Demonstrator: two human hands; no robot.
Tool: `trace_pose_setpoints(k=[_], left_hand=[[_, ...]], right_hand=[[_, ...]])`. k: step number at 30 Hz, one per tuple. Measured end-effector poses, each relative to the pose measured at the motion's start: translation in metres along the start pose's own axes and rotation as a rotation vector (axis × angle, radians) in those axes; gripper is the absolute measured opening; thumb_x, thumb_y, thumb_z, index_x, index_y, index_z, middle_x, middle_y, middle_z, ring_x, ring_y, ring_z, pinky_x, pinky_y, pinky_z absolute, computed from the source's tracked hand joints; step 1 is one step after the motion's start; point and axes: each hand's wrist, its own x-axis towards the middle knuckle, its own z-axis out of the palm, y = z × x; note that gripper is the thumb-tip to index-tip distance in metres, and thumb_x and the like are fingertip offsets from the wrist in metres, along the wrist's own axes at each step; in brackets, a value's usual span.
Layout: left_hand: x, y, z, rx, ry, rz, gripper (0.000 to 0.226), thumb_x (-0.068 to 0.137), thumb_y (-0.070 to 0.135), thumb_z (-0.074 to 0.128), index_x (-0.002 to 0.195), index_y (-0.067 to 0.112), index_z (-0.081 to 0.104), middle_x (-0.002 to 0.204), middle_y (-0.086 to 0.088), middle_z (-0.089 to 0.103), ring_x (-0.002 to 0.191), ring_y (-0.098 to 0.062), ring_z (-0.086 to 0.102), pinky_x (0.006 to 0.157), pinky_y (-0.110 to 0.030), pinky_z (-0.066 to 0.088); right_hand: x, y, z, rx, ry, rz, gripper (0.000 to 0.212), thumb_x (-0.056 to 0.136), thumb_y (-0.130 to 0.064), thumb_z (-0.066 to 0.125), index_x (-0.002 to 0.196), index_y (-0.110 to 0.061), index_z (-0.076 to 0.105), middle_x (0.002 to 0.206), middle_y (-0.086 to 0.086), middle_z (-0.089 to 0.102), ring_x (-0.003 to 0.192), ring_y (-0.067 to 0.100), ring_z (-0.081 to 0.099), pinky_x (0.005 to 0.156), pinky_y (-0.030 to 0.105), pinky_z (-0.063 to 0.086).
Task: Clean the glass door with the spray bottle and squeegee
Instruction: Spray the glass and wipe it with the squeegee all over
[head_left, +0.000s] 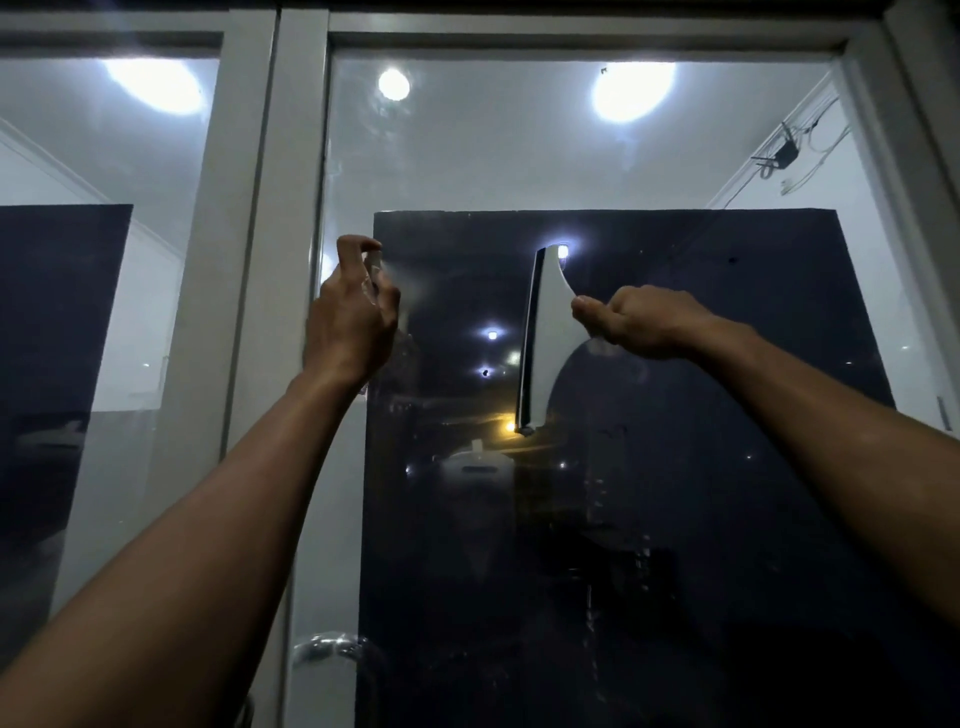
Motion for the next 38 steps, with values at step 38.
trace_pose_setpoints(k=[38], left_hand=[[-0.016, 0.013, 0.007, -0.222, 0.056, 0.087, 0.035, 0.105, 0.015, 0.044, 0.140, 0.011, 0.043, 0.089, -0.013, 0.061, 0.065, 0.000, 0.053, 0.055, -0.003, 0.037]], right_hand=[[0.022, -0.098, -0.013, 0.074, -0.027, -0.217, 0.072, 0.096, -0.074, 0.020, 0.105, -0.023, 0.071, 0.124, 0.007, 0.068, 0.112, 0.025, 0.061, 0.082, 0.035, 0.036]])
